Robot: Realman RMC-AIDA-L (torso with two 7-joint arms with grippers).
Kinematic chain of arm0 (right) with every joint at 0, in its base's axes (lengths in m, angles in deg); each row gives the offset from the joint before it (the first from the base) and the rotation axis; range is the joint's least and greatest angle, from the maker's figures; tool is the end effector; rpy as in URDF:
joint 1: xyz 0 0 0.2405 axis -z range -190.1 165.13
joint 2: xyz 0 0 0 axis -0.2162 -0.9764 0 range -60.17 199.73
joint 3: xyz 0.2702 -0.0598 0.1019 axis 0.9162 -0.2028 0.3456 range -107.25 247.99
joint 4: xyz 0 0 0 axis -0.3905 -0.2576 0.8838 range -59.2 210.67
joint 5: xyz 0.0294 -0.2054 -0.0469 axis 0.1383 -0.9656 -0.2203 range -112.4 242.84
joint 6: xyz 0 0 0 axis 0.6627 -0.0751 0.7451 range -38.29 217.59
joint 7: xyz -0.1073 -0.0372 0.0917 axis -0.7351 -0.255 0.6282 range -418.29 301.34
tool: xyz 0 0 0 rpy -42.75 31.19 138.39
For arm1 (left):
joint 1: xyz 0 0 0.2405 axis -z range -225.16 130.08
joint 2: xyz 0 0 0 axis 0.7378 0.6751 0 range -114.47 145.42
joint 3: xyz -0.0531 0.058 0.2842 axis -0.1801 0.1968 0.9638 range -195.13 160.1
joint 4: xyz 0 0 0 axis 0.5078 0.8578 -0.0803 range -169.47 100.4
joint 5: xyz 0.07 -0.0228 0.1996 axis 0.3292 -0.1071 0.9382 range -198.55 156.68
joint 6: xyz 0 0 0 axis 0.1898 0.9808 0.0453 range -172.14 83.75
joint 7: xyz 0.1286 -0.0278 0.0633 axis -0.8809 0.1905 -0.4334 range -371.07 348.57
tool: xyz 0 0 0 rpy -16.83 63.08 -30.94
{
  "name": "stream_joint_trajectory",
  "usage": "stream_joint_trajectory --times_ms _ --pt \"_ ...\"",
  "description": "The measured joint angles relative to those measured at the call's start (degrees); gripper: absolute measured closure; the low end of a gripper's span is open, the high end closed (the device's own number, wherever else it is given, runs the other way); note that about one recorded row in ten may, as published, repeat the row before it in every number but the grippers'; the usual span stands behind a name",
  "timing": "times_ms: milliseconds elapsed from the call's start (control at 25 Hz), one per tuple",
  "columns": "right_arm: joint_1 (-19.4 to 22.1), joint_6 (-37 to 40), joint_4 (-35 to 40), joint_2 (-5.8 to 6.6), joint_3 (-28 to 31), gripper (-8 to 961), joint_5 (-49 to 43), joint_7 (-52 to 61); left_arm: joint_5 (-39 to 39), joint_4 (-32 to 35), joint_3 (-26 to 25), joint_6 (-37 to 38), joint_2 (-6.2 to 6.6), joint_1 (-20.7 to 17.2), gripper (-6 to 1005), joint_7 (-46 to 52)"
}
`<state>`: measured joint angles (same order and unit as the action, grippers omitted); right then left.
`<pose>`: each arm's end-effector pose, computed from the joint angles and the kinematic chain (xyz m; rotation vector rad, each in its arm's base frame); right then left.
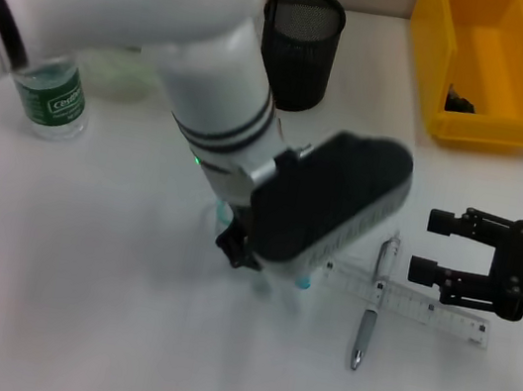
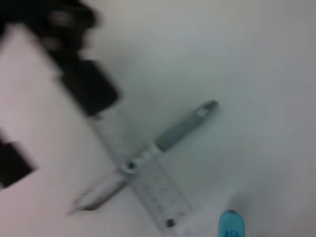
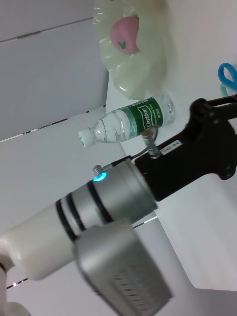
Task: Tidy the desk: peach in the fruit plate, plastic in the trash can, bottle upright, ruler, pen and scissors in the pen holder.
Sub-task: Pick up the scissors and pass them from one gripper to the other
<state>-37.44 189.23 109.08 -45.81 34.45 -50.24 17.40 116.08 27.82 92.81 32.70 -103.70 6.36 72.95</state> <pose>0.3270 0.3019 -0.0005 -2.7651 0.7052 0.8087 -0.1136 0.3684 -0.1345 2.5913 -1.2892 -0.7504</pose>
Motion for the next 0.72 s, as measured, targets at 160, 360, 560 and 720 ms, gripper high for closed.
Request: stream_joint_trajectory --times_ms 160,360,560,720 --pt "0.1 0.0 0.7 0.07 0.3 173 0.0 0.0 -2.3 1.6 -6.7 1.0 0.01 -2.7 771 0.4" --pt "0.6 0.0 1.6 0.16 2.5 173 0.3 -1.1 -9.9 3.4 -18.9 2.4 0.27 -8.6 767 1.9" --pt "0.8 0.1 1.5 0.15 3.1 173 0.7 -2.7 -17.6 3.2 -25.4 2.7 0.43 -12.6 763 2.9" --pt "0.9 0.7 1.6 0.28 3.1 173 0.6 -3.5 -20.9 2.8 -27.5 3.0 0.49 -15.1 760 4.5"
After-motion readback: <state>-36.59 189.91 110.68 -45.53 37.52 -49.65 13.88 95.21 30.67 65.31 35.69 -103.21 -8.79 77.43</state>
